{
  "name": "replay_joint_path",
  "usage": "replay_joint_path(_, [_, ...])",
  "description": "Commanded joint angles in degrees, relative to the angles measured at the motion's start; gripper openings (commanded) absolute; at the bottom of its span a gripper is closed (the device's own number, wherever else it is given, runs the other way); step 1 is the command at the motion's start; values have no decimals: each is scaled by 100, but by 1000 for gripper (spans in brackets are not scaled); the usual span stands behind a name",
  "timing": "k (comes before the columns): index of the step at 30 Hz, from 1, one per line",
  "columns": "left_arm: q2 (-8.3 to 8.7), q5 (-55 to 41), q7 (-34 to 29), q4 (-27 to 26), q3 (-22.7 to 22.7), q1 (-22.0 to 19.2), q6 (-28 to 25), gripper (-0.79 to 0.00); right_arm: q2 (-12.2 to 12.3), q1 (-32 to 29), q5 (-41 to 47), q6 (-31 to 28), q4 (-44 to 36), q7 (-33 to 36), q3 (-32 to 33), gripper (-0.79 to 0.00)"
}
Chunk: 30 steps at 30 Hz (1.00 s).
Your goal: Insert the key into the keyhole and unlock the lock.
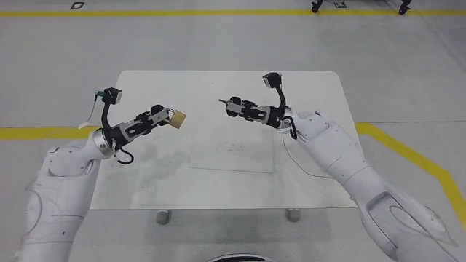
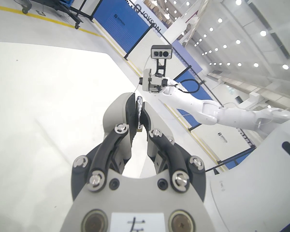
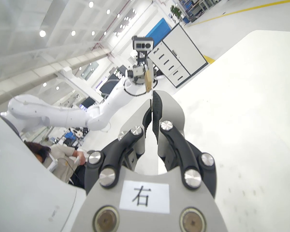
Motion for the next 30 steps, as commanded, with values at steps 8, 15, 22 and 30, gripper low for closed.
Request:
replay_joint_path(8, [-166, -2593, -1584, 1095, 997, -863, 2557, -785, -349, 212, -60, -218, 125, -719, -326, -785])
replay_joint_path(15, [-292, -2991, -2244, 2076, 1393, -1513, 3065, -785, -381, 141, 75, -733, 382, -935, -127, -785])
replay_joint_path(22, [-354, -3187, -2655, 2329, 1534, -1743, 3126, -785, -375, 138, 87, -664, 470, -906, -56, -785])
replay_joint_path(30, [-364, -3154, -2355, 2206, 1587, -1637, 3371, -785, -374, 124, 84, -637, 456, -920, -52, -785])
